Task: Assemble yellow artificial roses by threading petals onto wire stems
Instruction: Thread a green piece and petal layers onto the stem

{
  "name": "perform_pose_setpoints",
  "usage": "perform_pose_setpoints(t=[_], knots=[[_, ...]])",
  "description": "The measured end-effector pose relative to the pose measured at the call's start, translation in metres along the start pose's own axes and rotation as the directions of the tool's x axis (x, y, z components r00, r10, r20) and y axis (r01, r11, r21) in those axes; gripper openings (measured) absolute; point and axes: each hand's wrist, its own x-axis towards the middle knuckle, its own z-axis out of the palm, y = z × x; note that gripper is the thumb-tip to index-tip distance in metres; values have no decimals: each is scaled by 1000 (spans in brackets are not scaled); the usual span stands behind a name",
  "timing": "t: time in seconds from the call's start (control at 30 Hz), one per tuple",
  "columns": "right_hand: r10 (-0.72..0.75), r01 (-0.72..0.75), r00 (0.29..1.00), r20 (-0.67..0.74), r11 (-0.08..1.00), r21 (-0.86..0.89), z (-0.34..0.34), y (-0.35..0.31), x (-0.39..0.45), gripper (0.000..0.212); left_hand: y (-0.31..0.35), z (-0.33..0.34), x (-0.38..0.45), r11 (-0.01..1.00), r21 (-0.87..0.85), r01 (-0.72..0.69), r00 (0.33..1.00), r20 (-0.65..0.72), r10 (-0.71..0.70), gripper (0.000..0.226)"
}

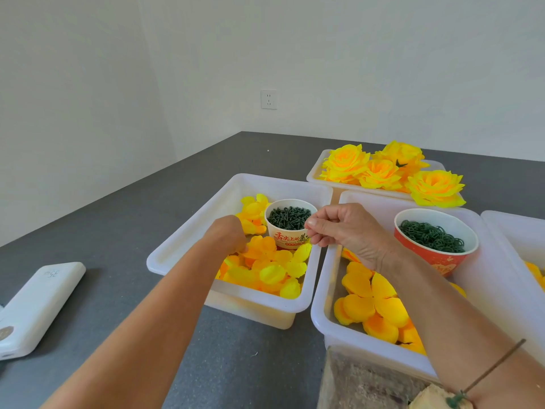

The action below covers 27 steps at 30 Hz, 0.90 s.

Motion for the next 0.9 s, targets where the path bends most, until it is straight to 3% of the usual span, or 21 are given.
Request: perform_pose_setpoints(t=[0.17,0.3,0.33,0.47,0.57,0.73,0.9], knots=[[-13,13,1000,9,1000,-20,0,1,1,9,3,0,-1,987,-159,-19,999,-43,13,27],[-49,50,999,22,997,-65,2,1,0,8,2,-2,-2,934,-358,-18,993,-117,-26,8],[-71,73,997,26,991,-110,3,1,-1,7,2,-3,-3,923,-385,-24,989,-146,-35,5],[-155,205,975,159,907,-367,14,1,-5,8,0,-3,0,874,-483,-56,977,-207,-52,32],[-147,276,949,279,816,-508,23,2,-7,18,3,-2,0,786,-611,-97,978,-205,-39,29],[-120,221,965,232,847,-484,21,2,-5,23,4,-4,1,782,-601,-166,928,-364,-83,33],[-132,223,966,224,864,-452,19,4,-5,16,-1,-6,0,663,-728,-175,832,-469,-296,26]])
